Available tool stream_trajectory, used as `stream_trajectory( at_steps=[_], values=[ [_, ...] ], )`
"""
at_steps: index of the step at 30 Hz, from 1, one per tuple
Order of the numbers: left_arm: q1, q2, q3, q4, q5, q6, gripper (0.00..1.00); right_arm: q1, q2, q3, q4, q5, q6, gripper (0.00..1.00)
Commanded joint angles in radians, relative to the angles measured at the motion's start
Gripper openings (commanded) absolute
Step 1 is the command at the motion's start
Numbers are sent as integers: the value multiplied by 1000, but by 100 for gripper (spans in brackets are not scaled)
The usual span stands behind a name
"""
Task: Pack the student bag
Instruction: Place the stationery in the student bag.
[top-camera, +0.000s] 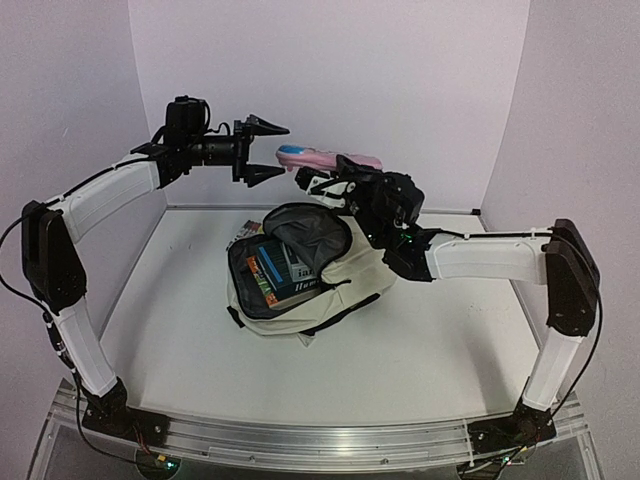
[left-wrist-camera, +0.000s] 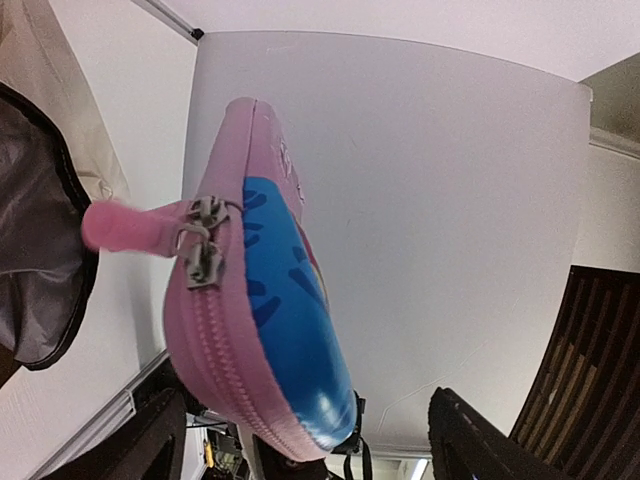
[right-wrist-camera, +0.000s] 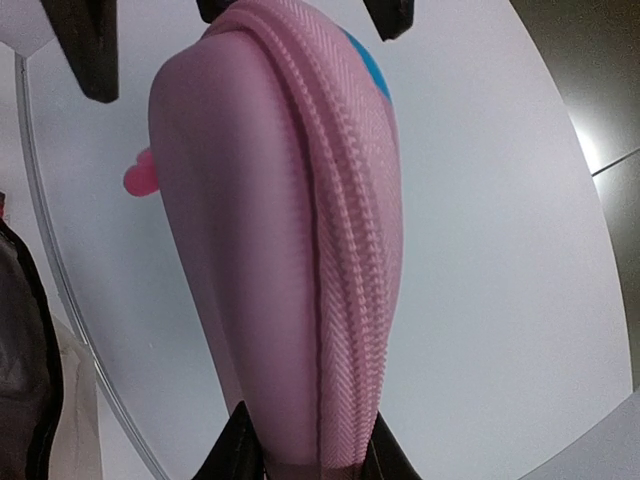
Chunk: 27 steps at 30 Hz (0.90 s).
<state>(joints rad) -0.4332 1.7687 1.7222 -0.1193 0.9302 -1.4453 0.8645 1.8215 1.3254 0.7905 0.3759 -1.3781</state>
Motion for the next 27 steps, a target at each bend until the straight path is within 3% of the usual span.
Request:
stream_trajectory(
  at_steps=[1,5,17,24,27],
  values=[
    [-1,9,20,85,64,-37,77,11,35,22,161,-5,-85,0],
    [1,15,-9,149,80,-80,63,20,64,25,199,-18,-120,1],
    [21,50,-40,171,105,-139,58,28,102,38,255,-37,-156,1],
    [32,44,-60,154,108,-113,39,39,94,19,285,-52,-167,3],
    [34,36,-66,134,104,-89,36,45,86,4,293,-55,-175,3]
  ],
)
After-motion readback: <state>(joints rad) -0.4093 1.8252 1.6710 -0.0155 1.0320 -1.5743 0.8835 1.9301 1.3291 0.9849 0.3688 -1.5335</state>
